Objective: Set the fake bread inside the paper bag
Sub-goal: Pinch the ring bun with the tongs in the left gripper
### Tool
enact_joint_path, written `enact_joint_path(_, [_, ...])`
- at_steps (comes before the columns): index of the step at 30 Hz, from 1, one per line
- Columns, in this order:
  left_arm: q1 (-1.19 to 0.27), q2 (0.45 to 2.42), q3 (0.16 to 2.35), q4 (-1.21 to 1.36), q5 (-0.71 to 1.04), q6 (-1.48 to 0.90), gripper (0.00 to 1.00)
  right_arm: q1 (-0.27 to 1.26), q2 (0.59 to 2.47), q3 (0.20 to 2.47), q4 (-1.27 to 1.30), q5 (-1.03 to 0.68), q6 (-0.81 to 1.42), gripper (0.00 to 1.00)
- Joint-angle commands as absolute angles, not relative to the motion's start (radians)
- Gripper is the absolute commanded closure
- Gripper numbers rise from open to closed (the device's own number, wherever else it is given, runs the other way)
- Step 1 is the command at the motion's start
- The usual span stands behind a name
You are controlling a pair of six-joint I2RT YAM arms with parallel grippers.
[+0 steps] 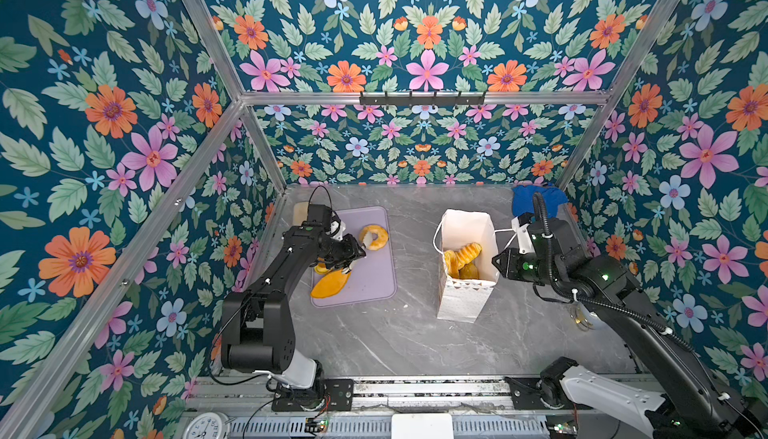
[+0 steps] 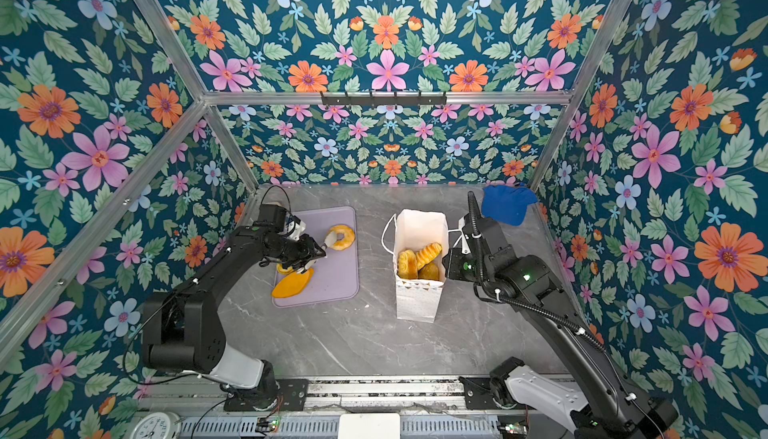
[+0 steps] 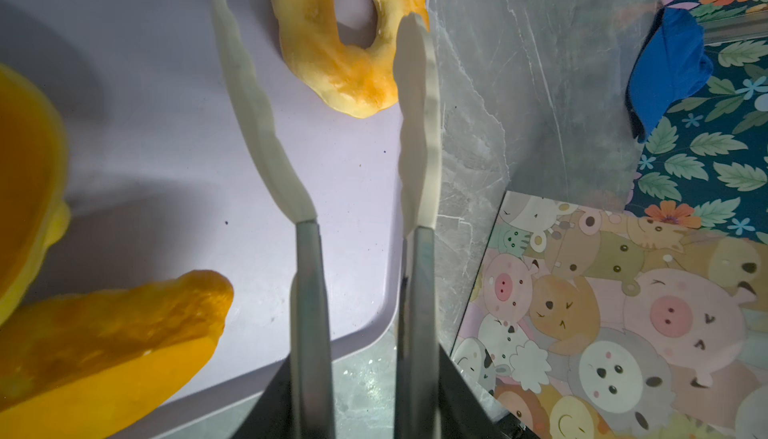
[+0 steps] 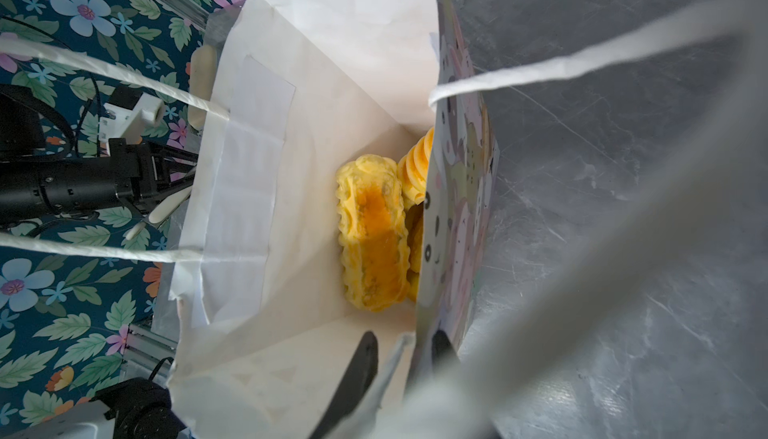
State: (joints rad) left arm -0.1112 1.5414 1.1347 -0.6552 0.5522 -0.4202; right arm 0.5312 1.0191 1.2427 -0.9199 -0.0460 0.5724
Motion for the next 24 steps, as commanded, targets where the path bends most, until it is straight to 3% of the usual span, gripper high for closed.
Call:
enact_joint_path(1, [-0.111, 1.567, 1.154, -0.629, 0.554, -0.404, 0.56, 0.531, 1.017, 1.251, -0.918, -0.035, 0.578, 0.75])
enact_joint_path(24, [-0.167, 1.700, 1.221, -0.647, 0.417, -0.361, 0.61, 0.531, 1.009, 1.250, -0.927, -0.025, 0.576, 0.75])
